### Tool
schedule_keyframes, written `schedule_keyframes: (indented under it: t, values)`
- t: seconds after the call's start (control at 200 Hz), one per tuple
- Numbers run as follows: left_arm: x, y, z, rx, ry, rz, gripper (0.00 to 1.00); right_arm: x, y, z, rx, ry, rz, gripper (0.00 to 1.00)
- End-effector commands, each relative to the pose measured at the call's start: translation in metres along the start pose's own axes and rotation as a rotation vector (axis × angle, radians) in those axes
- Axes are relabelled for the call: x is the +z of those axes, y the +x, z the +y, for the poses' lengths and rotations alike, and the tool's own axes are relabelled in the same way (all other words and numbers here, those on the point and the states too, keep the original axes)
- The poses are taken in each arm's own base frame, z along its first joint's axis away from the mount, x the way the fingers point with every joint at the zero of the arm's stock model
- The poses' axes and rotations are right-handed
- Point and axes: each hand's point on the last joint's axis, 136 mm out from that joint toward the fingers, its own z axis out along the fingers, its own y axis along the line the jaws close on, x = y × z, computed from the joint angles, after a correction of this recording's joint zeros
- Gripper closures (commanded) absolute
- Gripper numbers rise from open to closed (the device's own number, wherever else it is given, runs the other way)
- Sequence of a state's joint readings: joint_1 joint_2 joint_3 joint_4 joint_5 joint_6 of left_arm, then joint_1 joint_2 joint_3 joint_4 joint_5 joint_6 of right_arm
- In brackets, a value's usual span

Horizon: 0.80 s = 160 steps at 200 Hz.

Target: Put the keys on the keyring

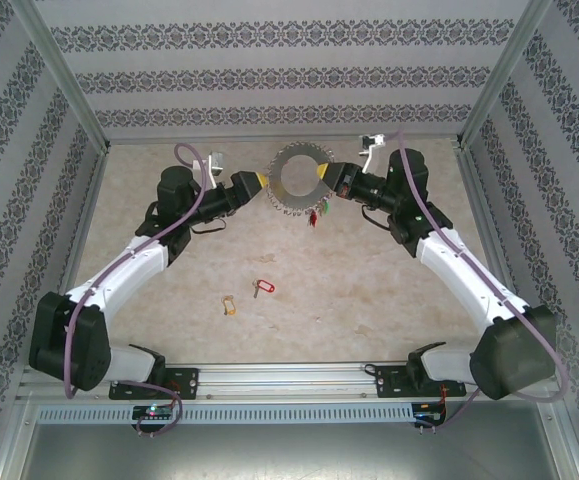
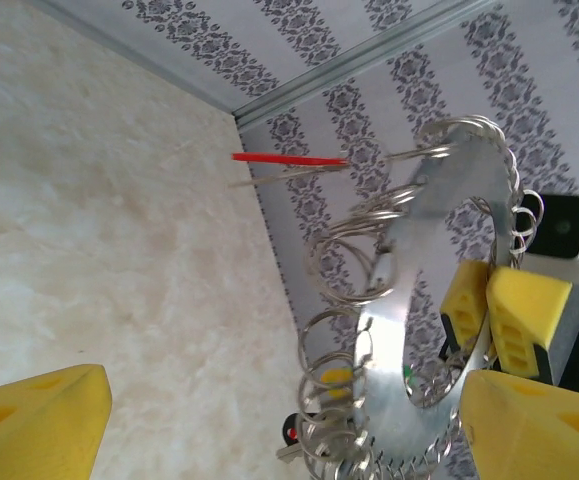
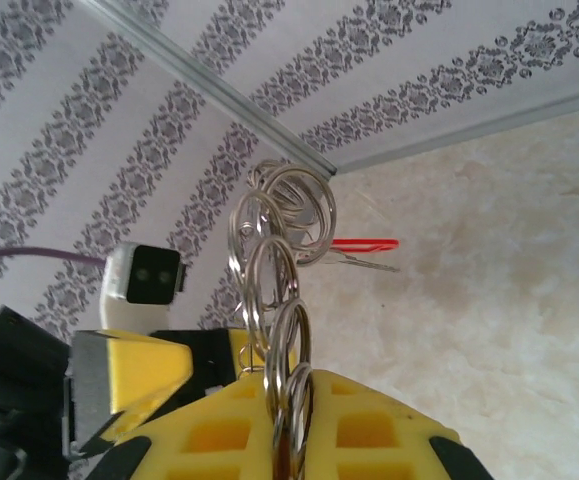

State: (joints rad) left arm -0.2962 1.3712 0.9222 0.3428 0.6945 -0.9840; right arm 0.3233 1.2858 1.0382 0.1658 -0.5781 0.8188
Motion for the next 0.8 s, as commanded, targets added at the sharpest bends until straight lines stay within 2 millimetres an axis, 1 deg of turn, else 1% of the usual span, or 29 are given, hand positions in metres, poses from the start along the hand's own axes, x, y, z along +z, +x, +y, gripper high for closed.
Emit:
schedule_keyframes:
  t: [0.0,0.065,0.155,0.33,0.39,0.515,0.624,0.684,0.794]
  values:
    - [0.004,-0.012,-0.026,-0.037,0.116,-0.053,0.10,-0.009,-0.019,0.017,0.023,-0.050,-0.109,1.00]
    - [0.007,-0.013,-0.029,-0.036,0.123,-0.049,0.09,-0.011,-0.019,0.017,0.024,-0.048,-0.110,1.00]
    - [0.011,-0.012,-0.038,-0.026,0.155,-0.035,0.10,-0.013,-0.018,0.021,0.032,-0.058,-0.112,1.00]
    - [0.026,-0.004,-0.051,-0.018,0.221,0.004,0.13,-0.014,-0.019,0.028,0.052,-0.088,-0.118,1.00]
    - [0.029,-0.003,-0.057,-0.006,0.244,0.012,0.14,-0.014,-0.020,0.030,0.056,-0.094,-0.120,1.00]
    - [0.029,-0.010,-0.070,0.028,0.274,-0.002,0.21,-0.013,-0.018,0.032,0.064,-0.103,-0.117,1.00]
    - [0.031,-0.014,-0.076,0.036,0.299,-0.016,0.31,-0.013,-0.018,0.035,0.069,-0.113,-0.115,1.00]
    - [0.030,-0.017,-0.081,0.037,0.323,-0.030,0.40,-0.013,-0.017,0.036,0.071,-0.117,-0.115,1.00]
    - [0.031,-0.021,-0.082,0.035,0.331,-0.043,0.54,-0.015,-0.017,0.036,0.073,-0.119,-0.121,1.00]
